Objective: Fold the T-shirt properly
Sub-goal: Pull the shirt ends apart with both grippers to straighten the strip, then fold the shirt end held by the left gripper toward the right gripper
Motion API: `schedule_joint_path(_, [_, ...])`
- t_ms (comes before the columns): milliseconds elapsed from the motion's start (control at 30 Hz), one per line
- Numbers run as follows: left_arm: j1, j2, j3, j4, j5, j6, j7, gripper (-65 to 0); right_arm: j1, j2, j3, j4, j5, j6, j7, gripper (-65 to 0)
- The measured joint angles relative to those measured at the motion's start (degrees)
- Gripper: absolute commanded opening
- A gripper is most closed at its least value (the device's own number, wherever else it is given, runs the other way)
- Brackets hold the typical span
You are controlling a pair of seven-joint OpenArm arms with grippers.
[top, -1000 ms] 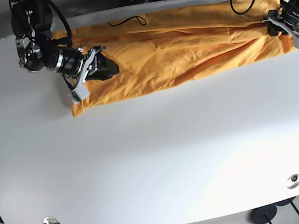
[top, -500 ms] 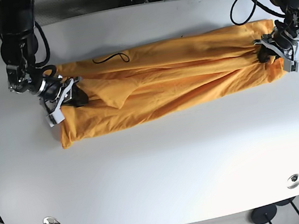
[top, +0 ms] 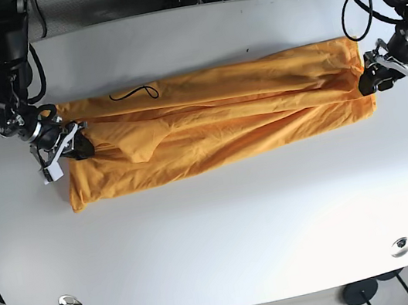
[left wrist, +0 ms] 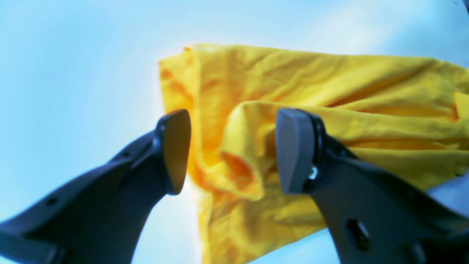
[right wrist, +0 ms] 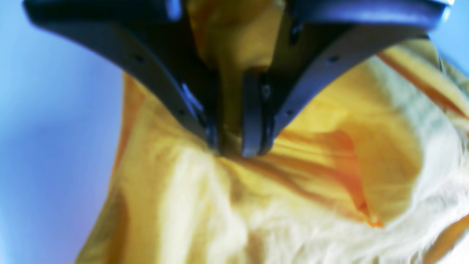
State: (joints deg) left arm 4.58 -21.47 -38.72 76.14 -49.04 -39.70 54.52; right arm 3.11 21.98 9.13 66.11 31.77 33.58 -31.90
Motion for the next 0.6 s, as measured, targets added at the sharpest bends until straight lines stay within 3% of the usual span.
schedule_joint_path(333, [0.70, -0.76, -4.42, -8.66, 3.17, -0.04, 1.14, -29.0, -1.66, -1.77, -0.07, 2.82, -0.94, -0.52, -0.11, -56.3])
schedule_joint_path(600, [1.09, 0.15, -0.63, -8.63, 2.51, -0.28, -0.96, -29.2, -1.62, -1.81, -0.07, 2.82, -0.94, -0.52, -0.17, -56.3])
